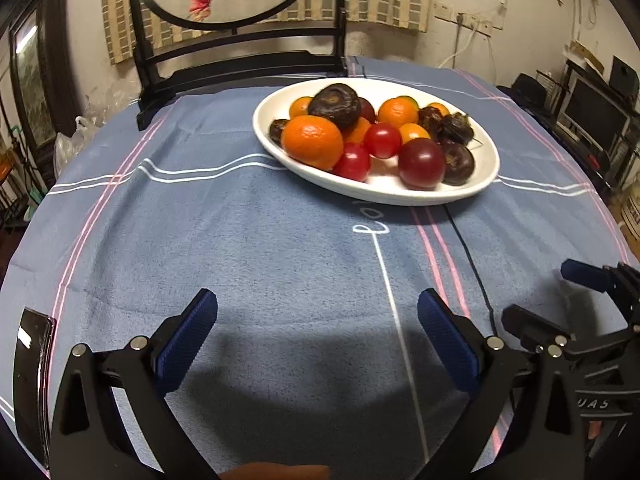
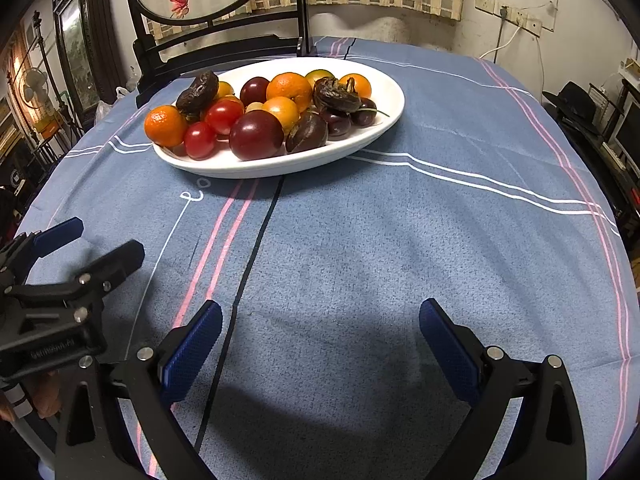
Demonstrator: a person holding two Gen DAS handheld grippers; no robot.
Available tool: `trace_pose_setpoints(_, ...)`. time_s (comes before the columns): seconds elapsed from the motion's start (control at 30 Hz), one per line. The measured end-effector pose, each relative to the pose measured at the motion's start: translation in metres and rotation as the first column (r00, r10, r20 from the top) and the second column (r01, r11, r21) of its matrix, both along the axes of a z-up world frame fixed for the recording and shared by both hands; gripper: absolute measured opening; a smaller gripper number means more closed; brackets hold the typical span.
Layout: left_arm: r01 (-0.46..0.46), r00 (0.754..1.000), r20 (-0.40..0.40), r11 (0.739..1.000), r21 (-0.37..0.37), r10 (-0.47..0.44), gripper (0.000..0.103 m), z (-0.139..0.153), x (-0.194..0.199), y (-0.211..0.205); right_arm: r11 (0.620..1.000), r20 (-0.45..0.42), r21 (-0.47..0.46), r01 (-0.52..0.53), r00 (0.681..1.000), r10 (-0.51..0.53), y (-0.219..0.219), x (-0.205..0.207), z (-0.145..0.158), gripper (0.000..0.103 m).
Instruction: Organize fruits
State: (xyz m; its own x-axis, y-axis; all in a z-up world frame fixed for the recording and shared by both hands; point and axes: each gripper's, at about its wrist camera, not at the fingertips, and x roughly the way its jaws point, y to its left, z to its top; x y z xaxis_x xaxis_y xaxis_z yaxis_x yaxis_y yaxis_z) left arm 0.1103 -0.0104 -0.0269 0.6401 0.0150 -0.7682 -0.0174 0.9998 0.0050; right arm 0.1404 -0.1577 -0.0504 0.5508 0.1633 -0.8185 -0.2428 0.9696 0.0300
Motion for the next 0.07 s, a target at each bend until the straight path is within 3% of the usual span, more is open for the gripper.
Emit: trace_pose_setpoints(0.07, 0.001, 1.000, 0.000, 1.000, 0.006, -0.001, 0.099, -0.0007, -0.0001, -0.0002, 1.000, 0.000, -0.002, 0.001, 1.000, -0.001, 0.0005, 0.0005, 0.0001, 0.100)
